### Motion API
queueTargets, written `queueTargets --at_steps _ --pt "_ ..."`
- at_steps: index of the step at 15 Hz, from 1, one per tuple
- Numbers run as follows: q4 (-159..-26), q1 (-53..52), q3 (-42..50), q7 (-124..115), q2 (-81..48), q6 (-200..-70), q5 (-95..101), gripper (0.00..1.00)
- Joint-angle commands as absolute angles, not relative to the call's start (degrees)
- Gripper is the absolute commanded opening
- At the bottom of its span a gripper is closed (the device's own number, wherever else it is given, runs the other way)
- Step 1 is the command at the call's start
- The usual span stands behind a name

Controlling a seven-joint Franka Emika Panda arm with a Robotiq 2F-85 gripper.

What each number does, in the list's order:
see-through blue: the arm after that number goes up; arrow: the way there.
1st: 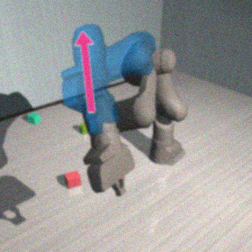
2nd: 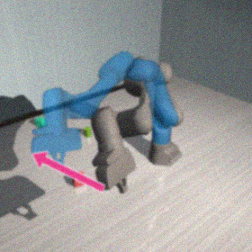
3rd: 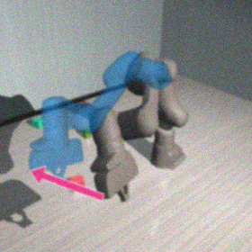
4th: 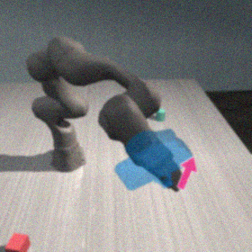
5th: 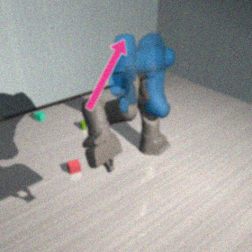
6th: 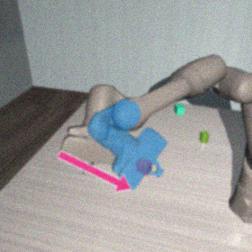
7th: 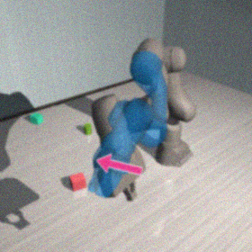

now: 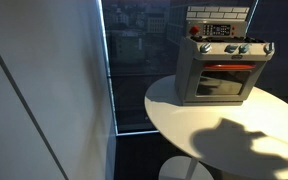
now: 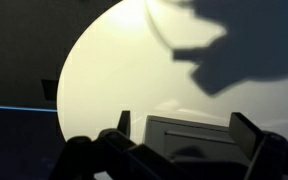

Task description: Turn the knob on the right side of the stove to the right

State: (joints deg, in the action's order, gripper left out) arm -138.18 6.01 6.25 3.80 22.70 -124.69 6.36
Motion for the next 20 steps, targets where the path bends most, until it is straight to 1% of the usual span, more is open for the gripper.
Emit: queueTargets --at_steps 1,8,20 --pt "-136.3 6.4 5.7 1.6 21.8 -127.3 6.3 1.00" --pt "-132.1 6.7 5.0 -4.2 18.3 -132.9 5.6 1.00" --pt "-124.7 6.9 5.3 -15.0 7.2 -142.0 3.3 1.00"
